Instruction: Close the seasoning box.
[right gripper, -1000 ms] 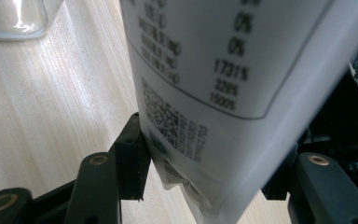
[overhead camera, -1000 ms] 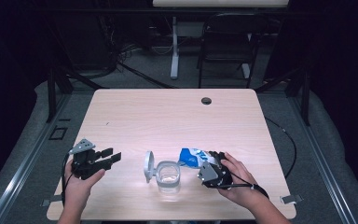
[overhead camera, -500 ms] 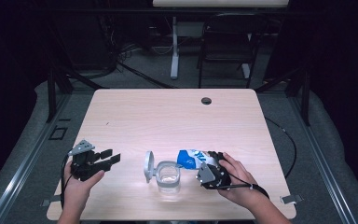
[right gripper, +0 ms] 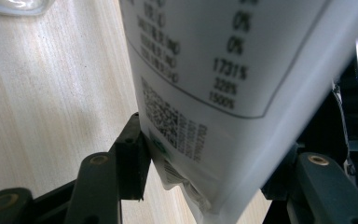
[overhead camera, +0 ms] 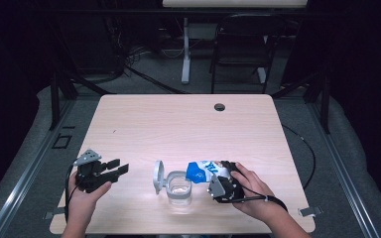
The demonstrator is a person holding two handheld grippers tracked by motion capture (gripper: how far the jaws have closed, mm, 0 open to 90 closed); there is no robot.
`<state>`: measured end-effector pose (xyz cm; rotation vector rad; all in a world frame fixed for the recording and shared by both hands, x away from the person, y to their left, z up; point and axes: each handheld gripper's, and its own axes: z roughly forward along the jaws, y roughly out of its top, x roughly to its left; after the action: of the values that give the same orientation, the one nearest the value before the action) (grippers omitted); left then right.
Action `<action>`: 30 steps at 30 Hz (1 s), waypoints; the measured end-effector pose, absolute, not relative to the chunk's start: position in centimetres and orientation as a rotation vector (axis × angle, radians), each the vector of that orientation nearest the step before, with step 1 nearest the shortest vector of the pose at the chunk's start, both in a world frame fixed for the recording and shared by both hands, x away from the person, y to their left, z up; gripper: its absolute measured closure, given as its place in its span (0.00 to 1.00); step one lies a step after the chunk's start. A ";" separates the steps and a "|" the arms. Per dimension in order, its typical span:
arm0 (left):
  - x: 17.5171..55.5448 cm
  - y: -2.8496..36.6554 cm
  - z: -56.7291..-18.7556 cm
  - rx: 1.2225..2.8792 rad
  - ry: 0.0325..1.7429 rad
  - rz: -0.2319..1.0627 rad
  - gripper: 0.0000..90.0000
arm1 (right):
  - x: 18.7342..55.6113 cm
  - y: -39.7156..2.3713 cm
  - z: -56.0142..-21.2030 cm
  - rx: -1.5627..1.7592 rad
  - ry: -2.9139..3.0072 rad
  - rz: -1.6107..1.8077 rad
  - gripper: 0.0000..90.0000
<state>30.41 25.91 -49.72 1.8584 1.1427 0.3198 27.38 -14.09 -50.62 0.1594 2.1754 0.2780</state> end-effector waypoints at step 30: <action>30.3 26.5 -49.8 1.841 1.158 0.322 0.60 | 27.2 -12.7 -50.3 0.046 2.204 0.238 0.51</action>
<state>30.27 26.53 -49.81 1.8410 1.1579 0.3218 27.25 -12.68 -50.32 0.0464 2.2035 0.2381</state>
